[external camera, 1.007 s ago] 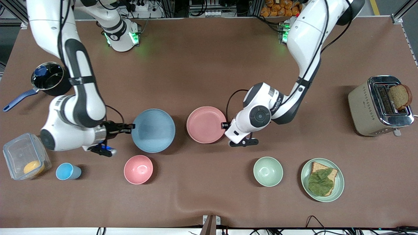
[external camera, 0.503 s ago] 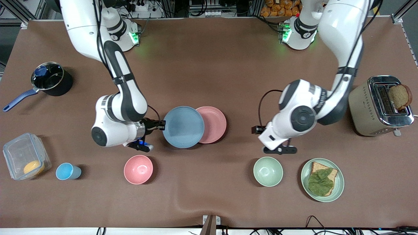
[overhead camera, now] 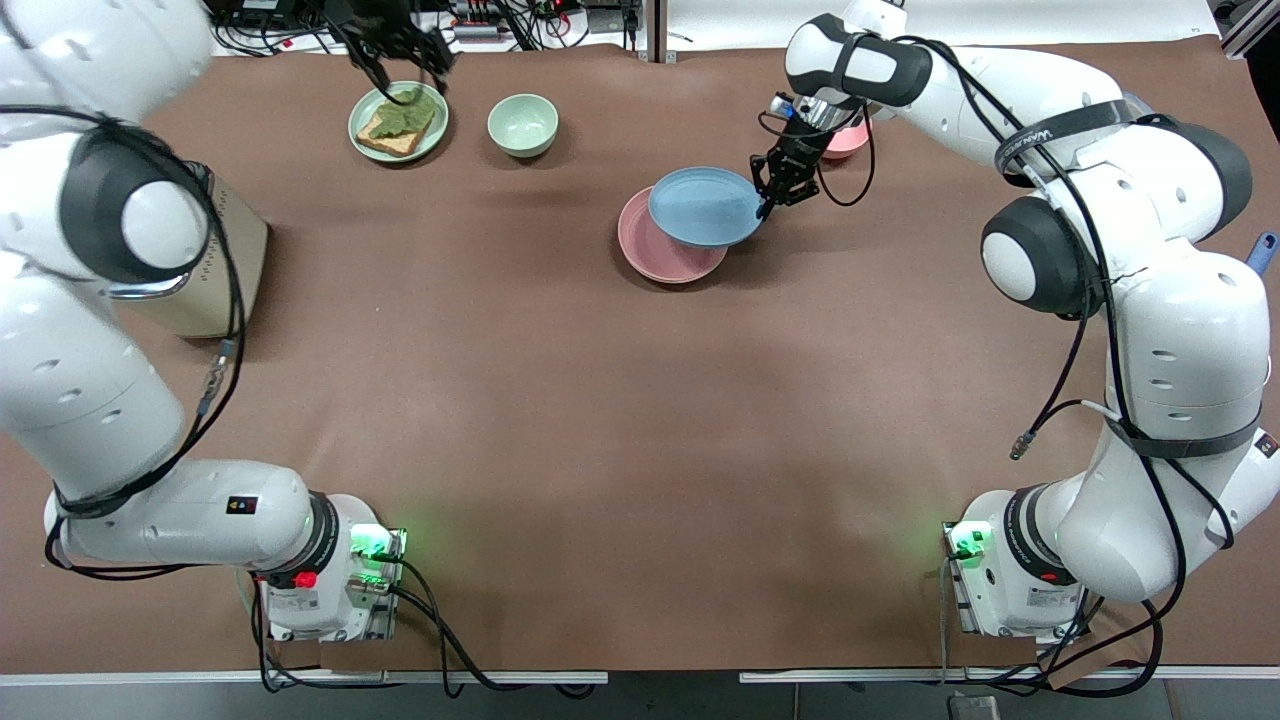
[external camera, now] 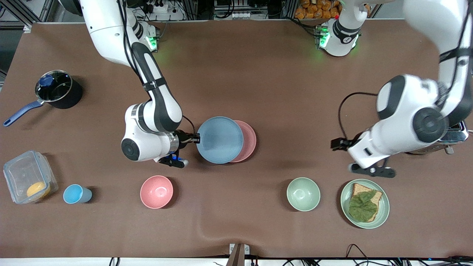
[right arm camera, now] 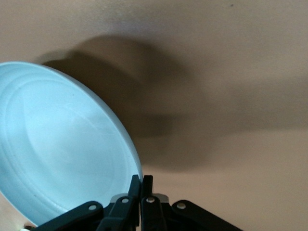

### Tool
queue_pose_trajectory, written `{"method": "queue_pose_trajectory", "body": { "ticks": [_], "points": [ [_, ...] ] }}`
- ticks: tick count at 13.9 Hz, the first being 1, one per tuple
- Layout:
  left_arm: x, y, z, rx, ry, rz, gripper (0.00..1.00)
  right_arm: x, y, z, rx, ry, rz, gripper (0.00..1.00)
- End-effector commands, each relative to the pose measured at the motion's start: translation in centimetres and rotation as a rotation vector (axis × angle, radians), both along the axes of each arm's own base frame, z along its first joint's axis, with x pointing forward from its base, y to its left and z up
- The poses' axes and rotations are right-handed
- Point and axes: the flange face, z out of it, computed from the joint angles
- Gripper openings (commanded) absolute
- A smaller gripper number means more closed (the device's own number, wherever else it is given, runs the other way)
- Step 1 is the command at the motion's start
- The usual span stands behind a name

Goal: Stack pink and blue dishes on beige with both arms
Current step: 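Lower the blue plate onto the pink plate while the left gripper withdraws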

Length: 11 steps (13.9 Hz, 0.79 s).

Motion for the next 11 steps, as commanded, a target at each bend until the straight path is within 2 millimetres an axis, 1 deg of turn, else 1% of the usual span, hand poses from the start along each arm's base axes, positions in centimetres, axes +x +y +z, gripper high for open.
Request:
{"method": "queue_pose_trajectory", "body": {
  "ticks": [1,2,3,4,5,6,7,8,9,10,11],
  "points": [
    [-3.9,0.7,7.1,0.046,-0.017,-0.020,1.00,0.2,1.1,-0.4,0.004,-0.017,-0.022,0.00],
    [-4.6,1.7,8.9,0.051,-0.026,-0.006,1.00,0.1,1.5,-0.7,0.001,-0.025,-0.019,0.00],
    [-5.0,3.0,10.3,0.035,-0.033,0.015,1.00,0.0,1.9,-0.9,-0.002,-0.033,-0.016,0.00],
    [-5.5,3.8,11.7,0.018,-0.051,-0.008,1.00,0.0,2.1,-1.0,-0.003,-0.035,-0.014,0.00],
    [-5.9,4.4,12.4,0.014,-0.062,-0.055,1.00,-0.2,2.4,-1.4,-0.007,-0.033,-0.009,0.00],
    [-6.0,6.0,12.4,0.013,-0.059,-0.064,1.00,-0.4,2.8,-1.6,-0.010,-0.040,-0.007,0.00],
    [-6.5,7.0,12.9,-0.015,-0.067,-0.048,1.00,-0.3,3.1,-1.7,-0.012,-0.050,-0.008,0.01],
    [-7.0,7.3,12.6,-0.039,-0.055,-0.026,1.00,-0.4,3.1,-1.9,-0.014,-0.052,-0.008,0.07],
    [-7.7,9.8,12.8,-0.040,-0.055,0.010,1.00,-0.4,3.3,-2.0,-0.014,-0.056,-0.006,0.23],
    [-8.0,10.8,12.9,-0.039,-0.057,0.007,1.00,-0.2,3.6,-1.6,-0.008,-0.063,-0.005,0.59],
    [-8.3,11.0,13.7,-0.032,-0.071,-0.001,1.00,-0.2,3.8,-1.5,-0.009,-0.065,-0.004,1.00]
  ]
}}
